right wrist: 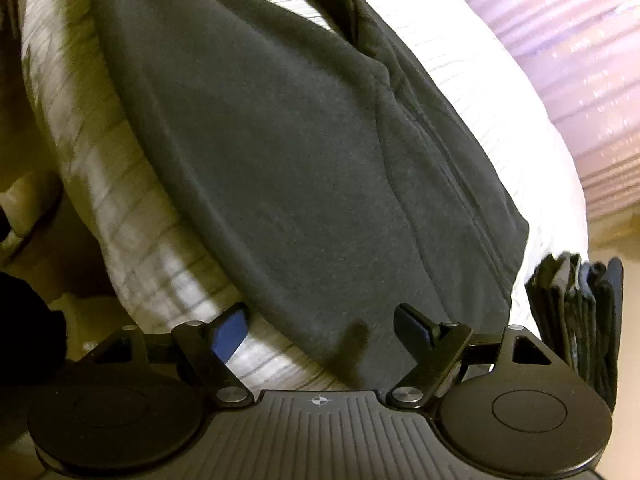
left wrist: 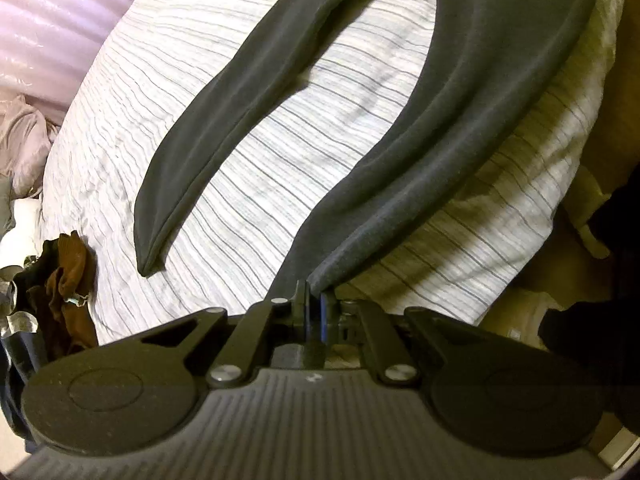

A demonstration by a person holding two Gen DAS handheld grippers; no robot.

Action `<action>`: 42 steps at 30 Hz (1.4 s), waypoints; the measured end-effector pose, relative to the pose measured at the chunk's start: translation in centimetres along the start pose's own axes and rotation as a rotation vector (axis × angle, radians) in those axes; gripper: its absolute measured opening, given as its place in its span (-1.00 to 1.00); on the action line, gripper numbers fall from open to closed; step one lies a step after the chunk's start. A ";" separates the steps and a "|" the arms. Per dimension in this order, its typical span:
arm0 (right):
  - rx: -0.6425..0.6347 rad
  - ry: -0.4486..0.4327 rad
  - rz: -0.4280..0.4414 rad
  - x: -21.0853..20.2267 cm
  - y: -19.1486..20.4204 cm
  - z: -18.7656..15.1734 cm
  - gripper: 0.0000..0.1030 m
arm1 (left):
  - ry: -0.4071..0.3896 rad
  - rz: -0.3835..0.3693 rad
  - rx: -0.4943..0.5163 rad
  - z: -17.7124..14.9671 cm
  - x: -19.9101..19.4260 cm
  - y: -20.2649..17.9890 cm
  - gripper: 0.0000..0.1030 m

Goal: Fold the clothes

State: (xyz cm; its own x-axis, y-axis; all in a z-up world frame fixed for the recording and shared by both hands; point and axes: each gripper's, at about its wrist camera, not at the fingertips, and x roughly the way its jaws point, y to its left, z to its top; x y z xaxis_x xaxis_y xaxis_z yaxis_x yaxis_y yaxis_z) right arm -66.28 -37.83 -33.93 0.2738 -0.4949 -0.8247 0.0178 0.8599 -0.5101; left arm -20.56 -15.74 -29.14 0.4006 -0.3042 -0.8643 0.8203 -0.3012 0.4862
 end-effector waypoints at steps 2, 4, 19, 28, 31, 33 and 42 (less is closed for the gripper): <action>0.000 -0.020 -0.021 0.3 -0.9 -1.0 0.56 | 0.015 0.007 0.016 0.3 -0.1 0.1 -0.91; 0.009 -0.027 -0.055 0.6 -2.1 -2.1 0.06 | 0.030 0.017 0.023 0.7 -0.3 0.2 -0.90; 0.069 -0.067 -0.144 -2.7 -15.8 -1.1 -0.93 | 0.013 0.102 -0.003 4.9 -4.4 7.4 -0.90; -0.023 -0.092 -0.167 -0.5 -25.2 8.5 -0.93 | -0.001 0.012 -0.046 9.3 -1.6 18.5 -0.90; -0.057 -0.030 -0.133 3.1 -26.6 11.8 -0.92 | 0.013 -0.082 -0.031 10.4 2.0 21.8 -0.90; -0.069 0.017 -0.113 5.6 -27.3 13.8 -0.92 | 0.017 -0.129 -0.005 11.2 4.6 23.4 -0.90; -0.046 0.157 -0.028 14.2 -28.8 17.0 -0.92 | 0.046 -0.253 0.024 14.1 13.7 26.7 -0.90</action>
State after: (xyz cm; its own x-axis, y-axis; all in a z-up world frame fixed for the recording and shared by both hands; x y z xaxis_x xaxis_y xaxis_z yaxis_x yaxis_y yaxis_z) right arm -46.51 -67.48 -26.83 0.1200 -0.5352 -0.8361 -0.0217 0.8406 -0.5412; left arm 1.11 -40.68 -26.18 0.2024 -0.1749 -0.9636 0.8872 -0.3837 0.2560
